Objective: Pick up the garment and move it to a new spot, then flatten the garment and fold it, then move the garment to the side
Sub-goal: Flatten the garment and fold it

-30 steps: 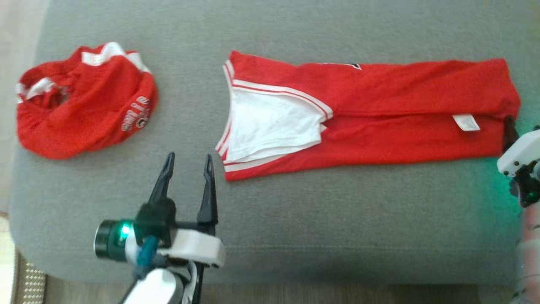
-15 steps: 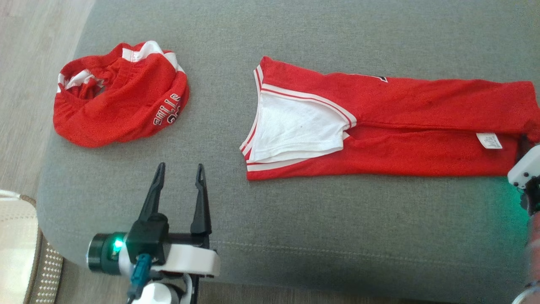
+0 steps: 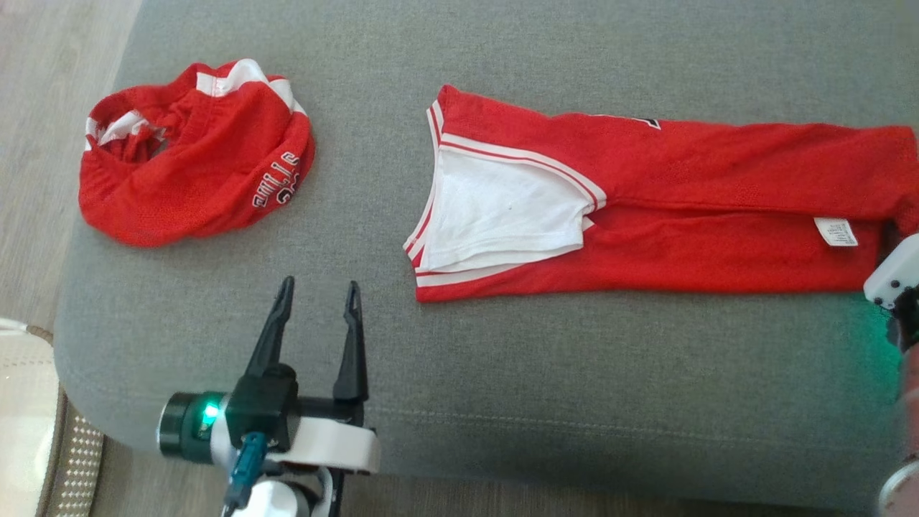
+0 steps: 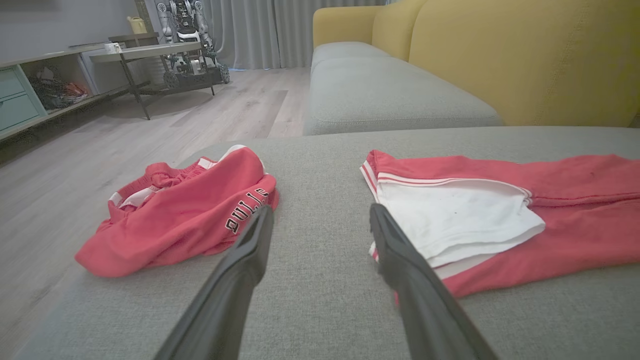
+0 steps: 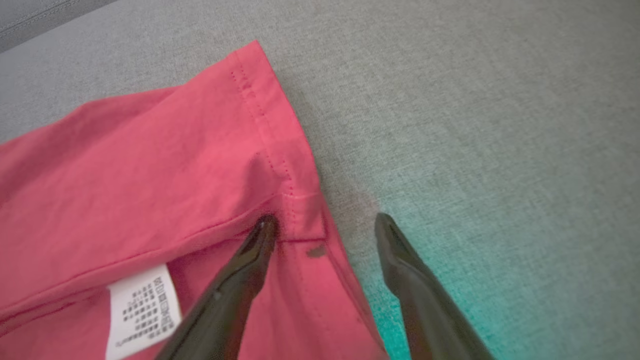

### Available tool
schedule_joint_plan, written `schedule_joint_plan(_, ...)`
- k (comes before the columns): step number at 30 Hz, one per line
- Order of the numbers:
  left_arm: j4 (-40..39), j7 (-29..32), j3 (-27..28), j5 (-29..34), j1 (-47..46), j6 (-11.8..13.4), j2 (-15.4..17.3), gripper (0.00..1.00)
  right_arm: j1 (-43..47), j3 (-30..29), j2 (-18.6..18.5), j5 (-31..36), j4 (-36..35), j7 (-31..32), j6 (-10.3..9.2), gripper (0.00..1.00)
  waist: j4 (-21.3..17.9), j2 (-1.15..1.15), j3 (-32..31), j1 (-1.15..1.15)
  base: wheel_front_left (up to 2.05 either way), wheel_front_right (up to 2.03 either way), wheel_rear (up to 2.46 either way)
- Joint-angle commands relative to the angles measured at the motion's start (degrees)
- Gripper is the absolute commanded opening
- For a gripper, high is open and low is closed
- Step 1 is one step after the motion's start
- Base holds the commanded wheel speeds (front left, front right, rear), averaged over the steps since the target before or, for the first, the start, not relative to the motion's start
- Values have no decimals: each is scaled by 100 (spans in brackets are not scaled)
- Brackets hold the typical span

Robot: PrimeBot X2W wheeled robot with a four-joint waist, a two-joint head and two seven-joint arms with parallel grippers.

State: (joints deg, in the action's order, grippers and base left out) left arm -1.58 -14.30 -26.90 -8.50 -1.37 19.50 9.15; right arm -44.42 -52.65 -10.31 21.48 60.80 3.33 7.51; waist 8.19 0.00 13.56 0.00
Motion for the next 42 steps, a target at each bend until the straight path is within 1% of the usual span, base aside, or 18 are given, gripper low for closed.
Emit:
schedule_joint_plan(1,-150,-70,222,63,-134,-40,-19,100,-259,56,-73,70,-121,-31,-2,100,7,0,28,0,0,0,0)
schedule_joint_plan(11,-63,-70,392,187,-207,-299,-198,100,-490,-128,-65,452,100,32,-2,100,-36,0,272,0,0,0,0)
schedule_joint_plan(12,-60,-70,413,201,-219,-318,-214,100,-502,-134,-47,487,149,93,-2,90,-44,0,293,0,0,0,0)
schedule_joint_plan(13,-58,-70,433,214,-230,-335,-228,100,-512,-138,-35,522,191,156,-2,84,-51,0,305,0,0,0,0)
schedule_joint_plan(14,-57,-70,452,229,-239,-353,-240,100,-528,-134,-28,558,230,220,-2,73,-60,0,323,0,0,0,0)
schedule_joint_plan(16,-56,-70,491,260,-259,-387,-260,100,-559,-108,-14,618,323,359,-2,36,-83,0,350,0,0,0,0)
schedule_joint_plan(17,-53,-70,510,274,-265,-402,-270,100,-573,-104,4,621,395,448,-2,15,-100,0,351,0,0,0,0)
schedule_joint_plan(18,-49,-70,526,286,-265,-414,-282,100,-581,-100,20,618,458,521,-2,0,-117,0,348,0,0,0,0)
schedule_joint_plan(22,-38,-70,568,322,-246,-444,-344,100,-582,-69,0,617,531,576,-2,0,-194,0,291,0,0,0,0)
schedule_joint_plan(28,-51,-70,632,467,-247,-458,-361,100,-623,98,-202,683,245,141,-2,0,-350,0,241,0,0,0,0)
schedule_joint_plan(32,-56,-70,709,480,-205,-472,-366,100,-730,401,-300,694,93,-100,-2,0,-509,0,217,0,0,0,0)
schedule_joint_plan(35,-63,-70,725,498,-173,-493,-378,100,-837,641,-371,557,12,-232,-2,0,-637,0,205,0,0,0,0)
schedule_joint_plan(42,-22,-70,748,550,-212,-565,-389,100,-889,1238,-711,305,-272,-196,-2,0,-789,0,181,0,0,0,0)
